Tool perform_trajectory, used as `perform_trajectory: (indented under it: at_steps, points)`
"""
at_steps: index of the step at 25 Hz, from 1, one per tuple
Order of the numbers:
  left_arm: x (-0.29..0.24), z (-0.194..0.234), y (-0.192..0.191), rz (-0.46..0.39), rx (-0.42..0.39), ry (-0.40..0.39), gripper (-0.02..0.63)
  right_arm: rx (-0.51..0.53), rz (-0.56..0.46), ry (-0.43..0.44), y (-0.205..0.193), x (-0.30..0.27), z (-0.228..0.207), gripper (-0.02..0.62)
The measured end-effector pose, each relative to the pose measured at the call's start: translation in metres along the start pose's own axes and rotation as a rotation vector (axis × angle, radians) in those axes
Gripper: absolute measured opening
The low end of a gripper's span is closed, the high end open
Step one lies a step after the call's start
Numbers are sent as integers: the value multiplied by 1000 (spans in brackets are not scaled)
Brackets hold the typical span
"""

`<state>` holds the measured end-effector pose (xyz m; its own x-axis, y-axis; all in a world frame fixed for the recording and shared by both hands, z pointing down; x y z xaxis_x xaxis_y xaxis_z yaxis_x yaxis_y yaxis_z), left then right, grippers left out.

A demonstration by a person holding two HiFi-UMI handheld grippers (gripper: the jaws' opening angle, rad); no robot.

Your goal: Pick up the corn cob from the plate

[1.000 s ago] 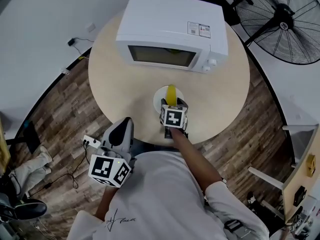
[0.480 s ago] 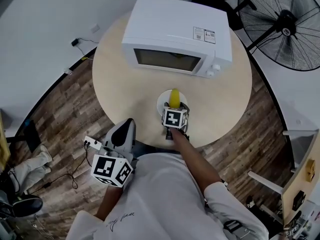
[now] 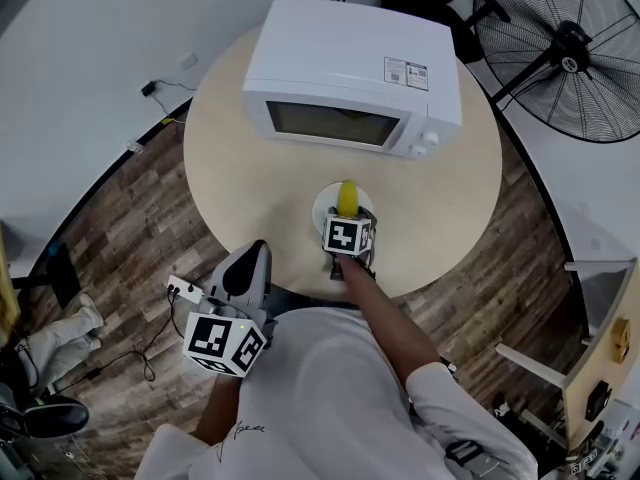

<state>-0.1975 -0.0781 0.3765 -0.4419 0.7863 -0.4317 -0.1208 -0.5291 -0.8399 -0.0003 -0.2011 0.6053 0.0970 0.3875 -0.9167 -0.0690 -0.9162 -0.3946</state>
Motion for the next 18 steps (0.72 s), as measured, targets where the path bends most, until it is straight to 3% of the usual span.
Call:
perform_trajectory:
  at_steps: [18]
  points:
    - [3, -8, 0, -22, -1, 2, -2, 29, 26, 48, -3, 4, -6, 272]
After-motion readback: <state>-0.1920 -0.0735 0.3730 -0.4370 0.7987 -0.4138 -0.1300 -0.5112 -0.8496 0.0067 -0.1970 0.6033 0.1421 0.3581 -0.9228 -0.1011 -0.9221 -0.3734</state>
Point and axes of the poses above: the fingertips, and each gripper's own axes: x backward along the fingers, z to its left, y out of its top, the point moved 8 cm from there along x, backward along the fingers, and after that the axes turned 9 degrees about z, right-handed, at the moved point
